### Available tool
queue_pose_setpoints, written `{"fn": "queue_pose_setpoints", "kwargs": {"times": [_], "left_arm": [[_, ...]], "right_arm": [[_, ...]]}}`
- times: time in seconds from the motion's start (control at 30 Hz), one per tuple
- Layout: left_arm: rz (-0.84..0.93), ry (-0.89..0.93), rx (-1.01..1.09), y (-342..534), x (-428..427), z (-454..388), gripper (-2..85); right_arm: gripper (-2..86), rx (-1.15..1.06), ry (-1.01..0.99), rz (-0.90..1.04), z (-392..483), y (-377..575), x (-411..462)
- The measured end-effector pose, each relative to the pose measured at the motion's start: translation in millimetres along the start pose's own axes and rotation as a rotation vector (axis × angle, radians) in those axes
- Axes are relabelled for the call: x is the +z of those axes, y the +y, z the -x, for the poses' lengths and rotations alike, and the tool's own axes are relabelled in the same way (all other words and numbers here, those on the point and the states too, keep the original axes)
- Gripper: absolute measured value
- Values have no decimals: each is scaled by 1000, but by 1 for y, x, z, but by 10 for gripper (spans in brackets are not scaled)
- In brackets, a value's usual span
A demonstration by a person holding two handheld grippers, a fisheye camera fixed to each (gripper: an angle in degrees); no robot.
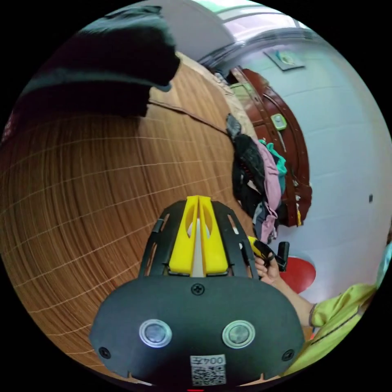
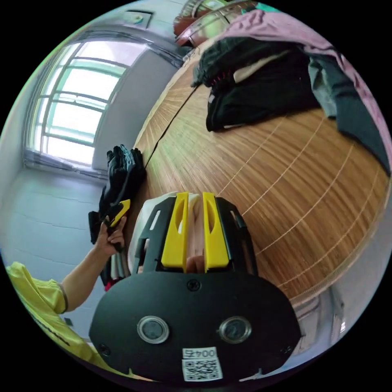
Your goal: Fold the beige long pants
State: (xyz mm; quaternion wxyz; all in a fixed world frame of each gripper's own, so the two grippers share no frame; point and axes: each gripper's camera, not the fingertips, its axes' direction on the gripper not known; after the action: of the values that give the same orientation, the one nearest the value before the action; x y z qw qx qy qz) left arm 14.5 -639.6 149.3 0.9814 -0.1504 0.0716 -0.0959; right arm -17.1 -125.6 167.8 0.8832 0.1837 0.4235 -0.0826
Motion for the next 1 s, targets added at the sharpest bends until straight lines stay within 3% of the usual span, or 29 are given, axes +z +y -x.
{"fn": "queue_pose_setpoints", "kwargs": {"times": [0.1, 0.23, 0.3, 0.43, 0.53, 0.73, 1.0], "left_arm": [[25, -98, 101, 29, 4, -32, 2], [75, -184, 94, 34, 33, -41, 2], [151, -221, 53, 28, 49, -31, 2], [110, -51, -101, 30, 26, -12, 2], [-15, 41, 8, 49, -35, -37, 1], [77, 109, 106, 150, -131, -45, 1], [228, 111, 159, 222, -150, -26, 0]], "right_arm": [[63, -219, 126, -40, 62, 11, -7], [25, -495, 210, 74, 133, 18, 41], [10, -482, 267, 169, 127, 10, 73], [11, -365, 94, 185, 114, -7, 70], [61, -398, 96, 134, 133, 20, 29], [124, -309, 93, 313, 122, 140, -2], [134, -570, 295, 456, 179, 210, 51]]}}
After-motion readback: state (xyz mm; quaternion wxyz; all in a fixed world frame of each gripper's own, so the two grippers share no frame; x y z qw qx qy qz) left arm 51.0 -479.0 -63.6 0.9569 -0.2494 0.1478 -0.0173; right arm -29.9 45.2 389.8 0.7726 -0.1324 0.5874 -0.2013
